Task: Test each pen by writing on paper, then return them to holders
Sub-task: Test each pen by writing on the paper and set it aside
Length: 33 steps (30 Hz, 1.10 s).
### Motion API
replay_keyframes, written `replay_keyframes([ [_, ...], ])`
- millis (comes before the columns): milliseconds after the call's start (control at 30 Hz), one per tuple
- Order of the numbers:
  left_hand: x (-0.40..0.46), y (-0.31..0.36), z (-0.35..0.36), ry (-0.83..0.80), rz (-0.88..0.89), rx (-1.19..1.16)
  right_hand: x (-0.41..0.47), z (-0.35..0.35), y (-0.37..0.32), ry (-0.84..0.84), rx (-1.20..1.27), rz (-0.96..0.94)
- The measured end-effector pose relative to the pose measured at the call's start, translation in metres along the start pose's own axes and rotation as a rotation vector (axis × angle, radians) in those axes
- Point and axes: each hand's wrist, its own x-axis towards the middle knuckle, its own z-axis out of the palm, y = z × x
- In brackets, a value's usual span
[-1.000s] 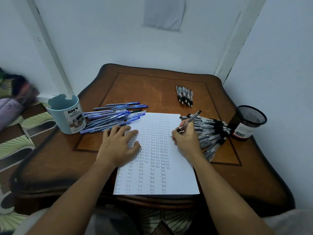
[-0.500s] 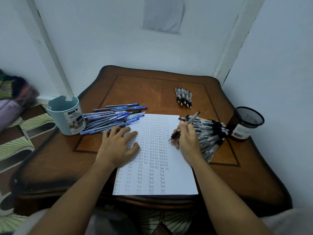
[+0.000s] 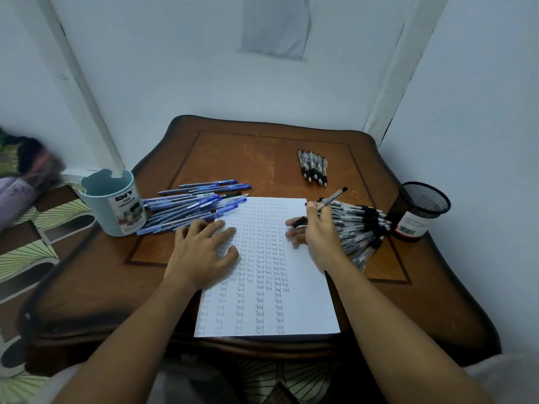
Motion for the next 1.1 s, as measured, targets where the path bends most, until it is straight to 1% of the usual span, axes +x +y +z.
replay_keyframes([
  [133, 0.001, 0.001, -0.003, -0.008, 0.012, -0.005, 0.026, -0.005, -0.035, -0.055, -0.137, 0.046],
  [233, 0.002, -0.001, -0.004, -0.001, 0.009, -0.02, 0.055, -0.018, -0.058, -0.067, -0.355, 0.023],
  [300, 0.003, -0.001, -0.004, 0.002, 0.014, -0.03, 0.075, -0.027, -0.065, -0.009, -0.477, 0.004],
  [433, 0.004, -0.001, -0.005, -0.001, 0.017, -0.034, 0.109, -0.041, -0.068, 0.124, -0.577, 0.015],
  [633, 0.004, -0.001, -0.004, -0.019, 0.026, -0.026, 0.145, -0.04, -0.066, 0.219, -0.756, 0.026],
  [900, 0.004, -0.004, -0.001, -0.027, 0.024, -0.003, 0.158, -0.023, -0.065, 0.23, -0.87, 0.06],
  [1100, 0.005, -0.006, -0.002, -0.023, 0.019, -0.01, 0.149, -0.025, -0.068, 0.204, -0.902, 0.016],
])
